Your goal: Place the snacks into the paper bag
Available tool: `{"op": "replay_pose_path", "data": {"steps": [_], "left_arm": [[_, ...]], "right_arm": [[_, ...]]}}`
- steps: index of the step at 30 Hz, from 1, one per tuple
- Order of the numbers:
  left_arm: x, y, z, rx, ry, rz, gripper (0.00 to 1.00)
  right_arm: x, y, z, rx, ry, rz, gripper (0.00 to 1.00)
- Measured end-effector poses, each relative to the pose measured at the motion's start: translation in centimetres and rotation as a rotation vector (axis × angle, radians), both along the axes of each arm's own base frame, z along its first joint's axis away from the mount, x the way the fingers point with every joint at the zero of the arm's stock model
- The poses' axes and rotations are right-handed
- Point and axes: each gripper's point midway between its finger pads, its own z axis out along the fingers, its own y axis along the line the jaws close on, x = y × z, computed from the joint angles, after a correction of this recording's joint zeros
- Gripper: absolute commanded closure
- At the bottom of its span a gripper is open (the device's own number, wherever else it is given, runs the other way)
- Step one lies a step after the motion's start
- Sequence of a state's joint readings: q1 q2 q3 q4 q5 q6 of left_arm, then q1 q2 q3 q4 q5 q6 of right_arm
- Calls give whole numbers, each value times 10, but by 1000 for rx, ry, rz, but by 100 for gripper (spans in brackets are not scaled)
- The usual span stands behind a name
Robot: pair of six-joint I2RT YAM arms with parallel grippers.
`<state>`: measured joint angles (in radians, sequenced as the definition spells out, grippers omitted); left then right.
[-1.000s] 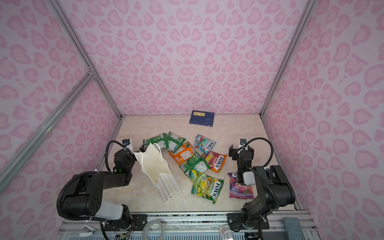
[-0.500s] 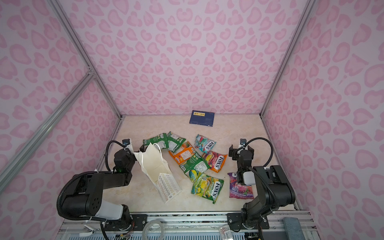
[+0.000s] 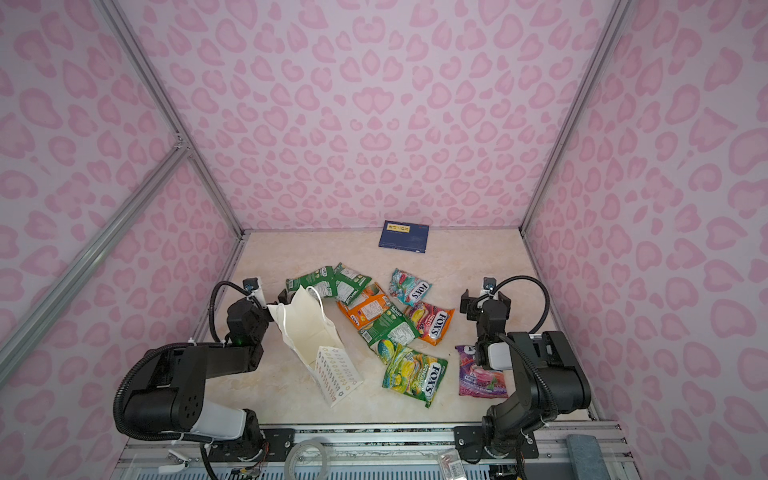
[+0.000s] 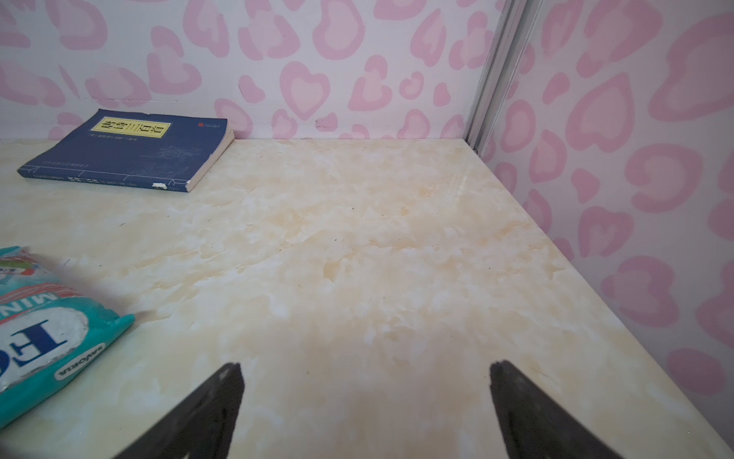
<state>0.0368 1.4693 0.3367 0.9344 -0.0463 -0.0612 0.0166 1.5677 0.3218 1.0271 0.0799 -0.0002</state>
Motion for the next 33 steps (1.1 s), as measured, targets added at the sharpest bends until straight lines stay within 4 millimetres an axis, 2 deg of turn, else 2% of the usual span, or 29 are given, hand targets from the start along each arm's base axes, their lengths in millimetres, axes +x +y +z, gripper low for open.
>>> {"op": "replay_pose_path", "data": {"steps": [2,4,6,9,12,15,18,20,22,25,27,28,30,33], "left_arm": [[-3,11,11,-5,0,79,3],[-3,23,47,-13,-61,154,3],[-4,33,93,-42,-139,224,3],[-13,49,151,-153,-184,345,3],[-28,52,202,-290,-189,398,3],[-46,32,235,-407,-155,305,3],[-68,-5,238,-539,-62,129,3],[-84,-28,236,-622,19,40,3],[-102,-48,244,-674,89,-22,3],[-138,-78,261,-694,183,-120,3],[-161,-89,265,-695,243,-151,1],[-173,-92,264,-692,277,-156,3],[-187,-97,254,-692,353,-153,7],[-201,-99,219,-656,505,-107,12]], "right_arm": [[0,0,1,3,-3,1,1],[-1,-5,12,4,-8,-41,1],[4,-11,49,11,-73,-89,1],[8,-22,106,55,-170,-169,1],[0,-38,145,169,-219,-281,1],[-14,-62,162,349,-246,-402,1],[-29,-87,148,541,-233,-484,1],[-35,-88,134,624,-189,-501,1],[-33,-75,130,681,-135,-457,1],[-28,-55,142,716,-96,-402,1],[-25,-35,146,724,-51,-352,1],[-24,-25,147,713,-24,-332,1],[-23,-9,150,683,21,-297,2],[-26,10,148,638,75,-255,3]]}}
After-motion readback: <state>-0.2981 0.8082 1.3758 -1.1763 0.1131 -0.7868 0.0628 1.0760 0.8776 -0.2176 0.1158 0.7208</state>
